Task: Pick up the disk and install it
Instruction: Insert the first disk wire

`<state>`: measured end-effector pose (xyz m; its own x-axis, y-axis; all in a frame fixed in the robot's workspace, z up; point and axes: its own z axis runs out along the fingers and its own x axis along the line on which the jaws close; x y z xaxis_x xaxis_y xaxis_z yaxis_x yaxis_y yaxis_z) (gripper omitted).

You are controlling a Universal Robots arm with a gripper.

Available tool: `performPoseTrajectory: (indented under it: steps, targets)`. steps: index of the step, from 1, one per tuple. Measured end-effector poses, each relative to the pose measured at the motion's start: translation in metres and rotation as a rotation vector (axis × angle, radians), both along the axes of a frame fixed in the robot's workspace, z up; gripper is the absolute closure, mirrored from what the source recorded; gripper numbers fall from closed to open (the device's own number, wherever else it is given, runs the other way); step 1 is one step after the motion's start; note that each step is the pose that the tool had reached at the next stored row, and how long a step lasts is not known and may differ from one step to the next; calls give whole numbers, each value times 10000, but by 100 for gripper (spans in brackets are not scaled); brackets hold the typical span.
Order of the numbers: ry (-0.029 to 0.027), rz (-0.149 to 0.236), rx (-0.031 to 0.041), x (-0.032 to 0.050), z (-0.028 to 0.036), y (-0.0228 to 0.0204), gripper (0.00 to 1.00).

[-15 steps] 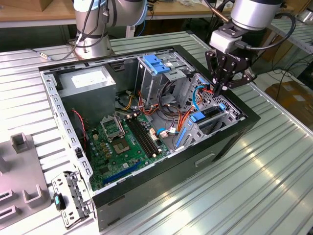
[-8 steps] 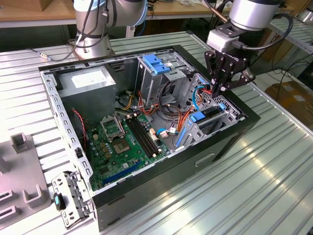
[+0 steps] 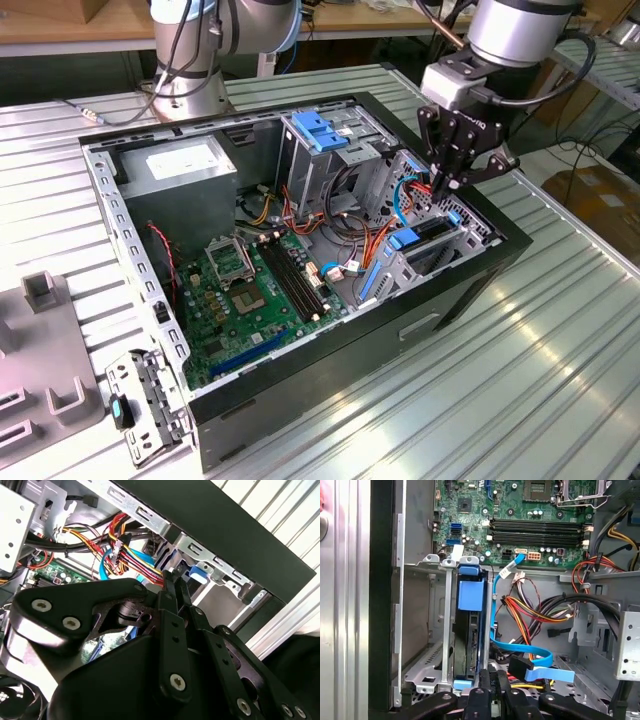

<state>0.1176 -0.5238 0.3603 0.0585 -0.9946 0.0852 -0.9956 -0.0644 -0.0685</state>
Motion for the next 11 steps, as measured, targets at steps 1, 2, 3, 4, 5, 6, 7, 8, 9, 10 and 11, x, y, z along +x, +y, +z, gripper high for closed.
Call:
performPoseTrajectory:
  steps: [1, 2, 3, 4, 5, 6, 7, 8, 9, 10, 11]
  targets:
    - [0, -59, -2, 0, -9, -12, 82]
    - [0, -106, -1, 0, -17, -27, 82]
    - [1, -153, -1, 0, -21, -37, 82]
    - [1, -205, 0, 0, -25, -49, 82]
    - [1, -229, 1, 0, -27, -55, 82]
    - [0, -260, 0, 0, -28, -63, 82]
    - [1, -312, 1, 0, -32, -77, 82]
    - [1, -357, 0, 0, -33, -83, 82]
    - [1, -390, 0, 0, -34, -88, 82]
    - [1, -433, 1, 0, -36, -93, 82]
    - [1, -468, 1, 0, -37, -98, 82]
